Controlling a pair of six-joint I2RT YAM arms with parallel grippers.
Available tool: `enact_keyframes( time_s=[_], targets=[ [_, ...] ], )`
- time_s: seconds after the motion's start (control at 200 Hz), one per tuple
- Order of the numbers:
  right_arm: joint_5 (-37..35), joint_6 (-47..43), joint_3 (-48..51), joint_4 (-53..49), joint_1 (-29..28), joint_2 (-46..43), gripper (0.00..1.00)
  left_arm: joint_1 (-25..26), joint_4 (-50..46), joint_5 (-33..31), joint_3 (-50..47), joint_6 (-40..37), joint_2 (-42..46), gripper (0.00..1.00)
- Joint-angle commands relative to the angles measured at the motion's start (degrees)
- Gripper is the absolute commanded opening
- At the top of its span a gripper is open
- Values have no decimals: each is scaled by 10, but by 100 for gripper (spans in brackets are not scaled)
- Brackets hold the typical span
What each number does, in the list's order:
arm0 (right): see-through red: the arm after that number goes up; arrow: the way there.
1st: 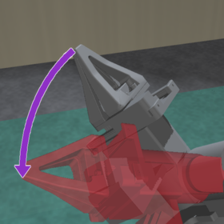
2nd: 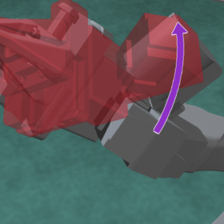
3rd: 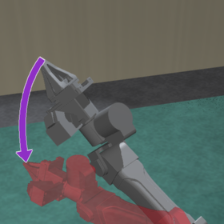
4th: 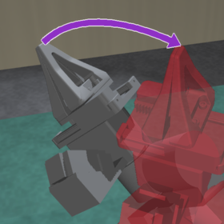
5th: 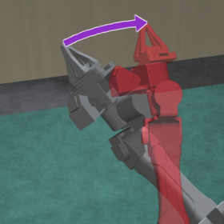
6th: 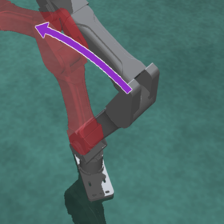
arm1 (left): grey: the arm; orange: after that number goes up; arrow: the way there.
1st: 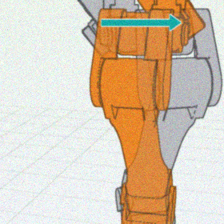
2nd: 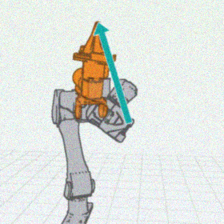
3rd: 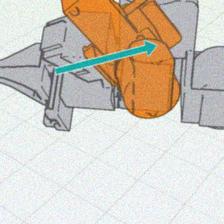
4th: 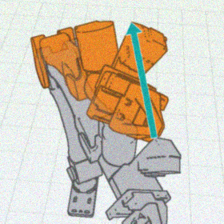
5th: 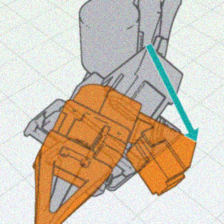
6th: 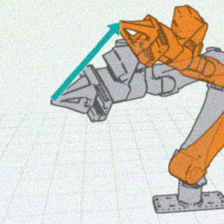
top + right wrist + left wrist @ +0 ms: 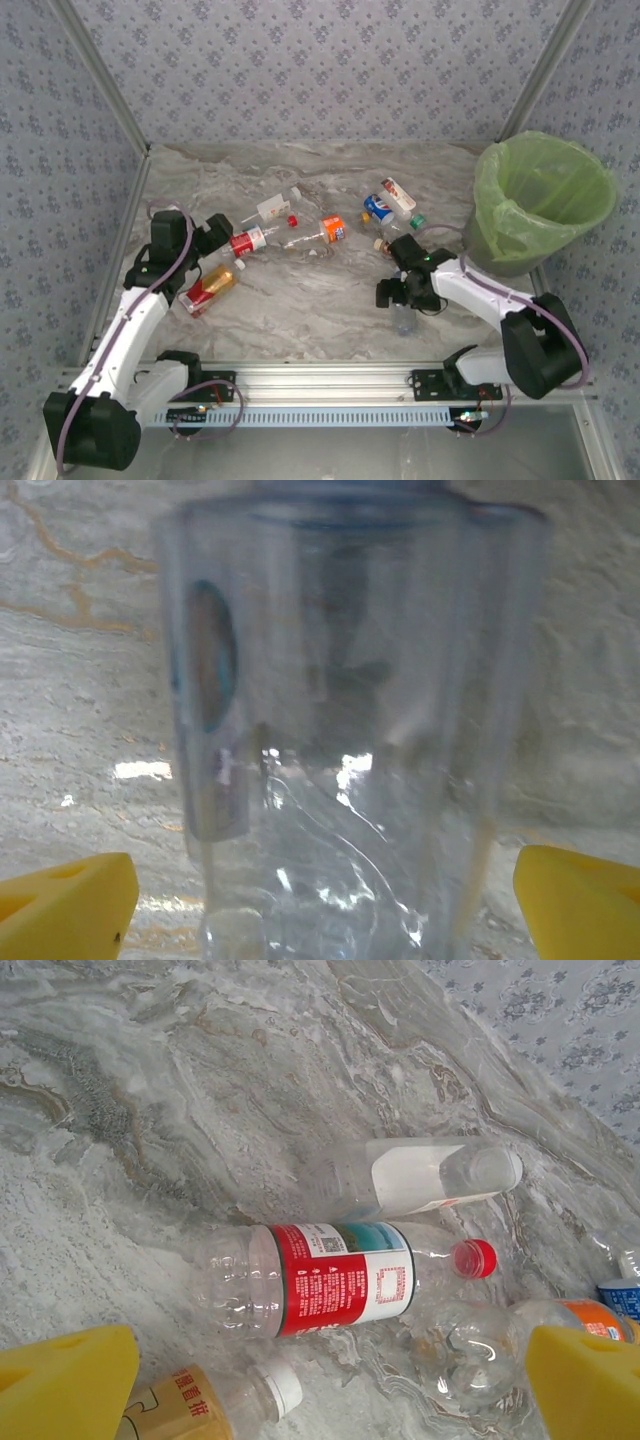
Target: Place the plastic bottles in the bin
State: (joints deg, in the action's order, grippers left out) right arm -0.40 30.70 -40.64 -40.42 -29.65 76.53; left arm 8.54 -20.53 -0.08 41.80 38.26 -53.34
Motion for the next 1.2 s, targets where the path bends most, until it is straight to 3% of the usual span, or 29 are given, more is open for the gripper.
enact_keyframes(
  time_s=[0.0,0.34,0.4,0.6,0.715,1.194],
  targets=[
    [-40,8,-30,24,-19,34,93,0,12,-12,-5,5,-3,99],
    [-121,19,-49,35,-52,101,86,0,0,-31,-19,11,19,99],
    [-128,6,-53,29,-65,107,79,0,0,-33,-22,11,24,99],
    [-143,4,-50,42,-105,101,72,0,1,-44,-24,11,29,99],
    [-137,-5,-51,54,-115,87,57,0,2,-46,-23,11,30,99],
    [-176,-76,-78,84,-123,23,49,0,6,-54,-29,16,33,99]
  ],
)
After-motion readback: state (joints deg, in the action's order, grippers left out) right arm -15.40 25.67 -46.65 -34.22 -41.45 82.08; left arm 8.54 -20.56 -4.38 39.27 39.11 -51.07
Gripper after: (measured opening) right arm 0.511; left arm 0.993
